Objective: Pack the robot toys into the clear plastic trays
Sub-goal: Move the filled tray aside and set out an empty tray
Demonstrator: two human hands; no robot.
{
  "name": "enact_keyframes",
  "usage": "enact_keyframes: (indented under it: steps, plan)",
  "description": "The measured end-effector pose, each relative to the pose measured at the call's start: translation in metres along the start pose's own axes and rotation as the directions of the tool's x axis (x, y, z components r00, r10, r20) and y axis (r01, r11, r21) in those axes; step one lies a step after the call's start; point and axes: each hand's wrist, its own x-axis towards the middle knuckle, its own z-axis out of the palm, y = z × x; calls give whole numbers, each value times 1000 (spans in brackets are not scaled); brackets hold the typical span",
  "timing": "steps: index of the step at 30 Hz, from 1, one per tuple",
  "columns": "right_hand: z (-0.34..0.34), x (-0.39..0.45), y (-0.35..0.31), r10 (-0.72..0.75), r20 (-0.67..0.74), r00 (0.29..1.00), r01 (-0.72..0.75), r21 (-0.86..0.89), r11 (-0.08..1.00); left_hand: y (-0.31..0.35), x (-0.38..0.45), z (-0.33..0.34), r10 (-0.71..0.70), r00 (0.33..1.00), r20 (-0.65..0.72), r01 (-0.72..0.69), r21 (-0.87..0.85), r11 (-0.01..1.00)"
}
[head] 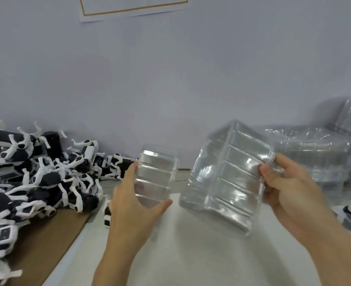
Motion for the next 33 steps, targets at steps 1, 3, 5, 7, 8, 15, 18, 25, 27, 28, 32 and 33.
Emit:
enact_keyframes:
  steps: [1, 3, 5, 7, 8, 15, 18, 25, 27, 28, 32, 33]
  plan:
    - [-2, -2, -10, -53, 35, 998, 55, -57, 997, 0, 0, 4, 8, 1000, 2, -8, 39, 999]
    - [-6, -7, -28, -156, 79, 985, 167, -156, 974, -3, -2, 11, 6, 999, 46, -13, 136, 991]
    - [-8, -11, -41, -252, 106, 962, 273, -316, 908, -9, -7, 18, 61, 982, 176, -109, 276, 955]
    - [-11, -12, -46, -327, 108, 939, 339, -458, 822, -15, -11, 26, 124, 950, 285, -214, 310, 926]
    - [-9, -13, -48, -355, 97, 930, 356, -477, 804, -17, -11, 29, 152, 947, 282, -233, 281, 931]
    - [8, -9, -32, -391, 53, 919, 382, -371, 847, -13, -6, 16, -80, 976, -200, 103, 106, 989]
    - [10, -9, -29, -383, 43, 923, 373, -345, 861, -15, -8, 12, -156, 971, 182, 135, 125, 983]
    - [10, -11, -29, -368, 32, 929, 355, -357, 864, -15, -24, 48, 20, 779, 627, -10, -21, 1000]
    - [10, -10, -27, -353, 28, 935, 338, -363, 868, -15, -20, 49, 22, 843, 538, -3, -37, 999]
    - [10, -10, -25, -342, 28, 939, 328, -363, 872, -13, -18, 47, 15, 885, 465, 5, -42, 999]
    - [13, -5, -11, -284, 35, 958, 277, -350, 895, 10, -9, 33, 7, 989, 147, 22, -198, 980]
    - [16, -4, -8, -267, 41, 963, 264, -352, 898, 17, -7, 29, 14, 996, 85, 10, -272, 962]
